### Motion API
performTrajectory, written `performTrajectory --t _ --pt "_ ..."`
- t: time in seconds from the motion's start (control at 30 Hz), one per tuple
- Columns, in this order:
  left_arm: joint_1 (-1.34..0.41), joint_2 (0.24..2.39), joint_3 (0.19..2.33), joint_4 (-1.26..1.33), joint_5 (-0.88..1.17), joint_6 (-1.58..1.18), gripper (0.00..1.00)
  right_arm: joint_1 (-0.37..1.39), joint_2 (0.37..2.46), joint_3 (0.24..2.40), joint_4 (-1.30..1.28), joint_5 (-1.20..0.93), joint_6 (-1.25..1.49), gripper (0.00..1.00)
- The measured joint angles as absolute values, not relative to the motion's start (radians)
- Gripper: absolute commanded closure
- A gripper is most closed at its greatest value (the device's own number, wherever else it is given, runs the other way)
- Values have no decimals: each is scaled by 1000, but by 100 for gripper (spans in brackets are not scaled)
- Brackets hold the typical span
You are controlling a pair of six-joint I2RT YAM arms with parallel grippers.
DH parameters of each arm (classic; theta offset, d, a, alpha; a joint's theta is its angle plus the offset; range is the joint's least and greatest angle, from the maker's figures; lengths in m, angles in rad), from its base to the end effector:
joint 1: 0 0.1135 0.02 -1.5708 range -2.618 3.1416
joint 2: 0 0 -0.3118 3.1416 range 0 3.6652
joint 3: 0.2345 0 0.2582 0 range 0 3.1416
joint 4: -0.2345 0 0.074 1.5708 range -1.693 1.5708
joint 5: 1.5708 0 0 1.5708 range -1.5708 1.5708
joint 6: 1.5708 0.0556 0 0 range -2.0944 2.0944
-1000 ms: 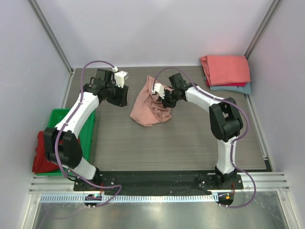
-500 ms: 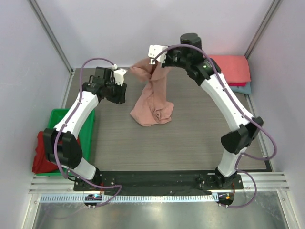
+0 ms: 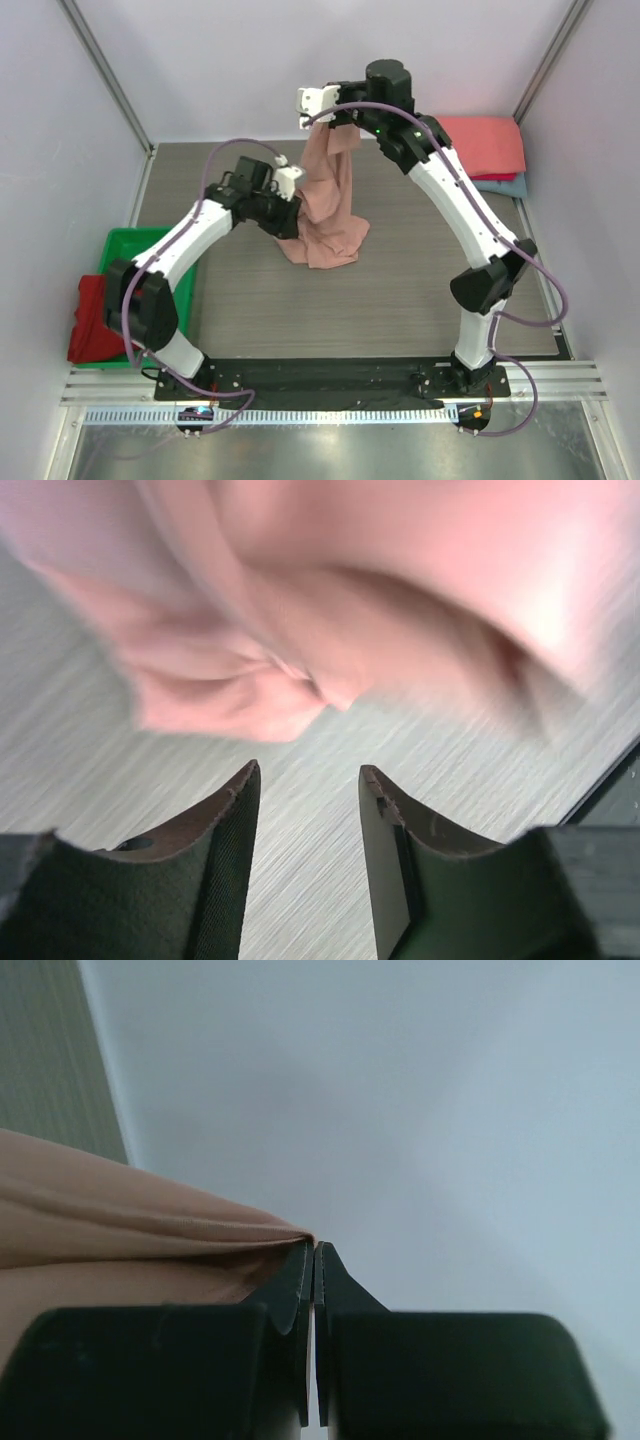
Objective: Fold and stack the t-shirts
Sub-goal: Flatten the tshirt out
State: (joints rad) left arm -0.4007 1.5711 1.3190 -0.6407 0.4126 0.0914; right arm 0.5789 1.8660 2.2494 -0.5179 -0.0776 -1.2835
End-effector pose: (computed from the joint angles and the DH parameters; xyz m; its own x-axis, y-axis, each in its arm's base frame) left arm 0.3197 -0.1596 0.3235 -0.6604 0.3706 -0.6531 0.6519 0.7146 -0.2538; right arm 0.3738 0.2495 0.5440 0.5530 -0.7808 -0.2908 -0.2804 0.1542 -0.9474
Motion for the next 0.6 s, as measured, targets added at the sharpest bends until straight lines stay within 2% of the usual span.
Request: performTrajectory --t 0.3,0.6 --pt "-540 1802 1345 -628 411 59 53 563 1963 2193 -574 33 -1271 99" --pt "-569 1918 1488 -633 400 23 50 547 1957 2152 -551 47 -1231 99"
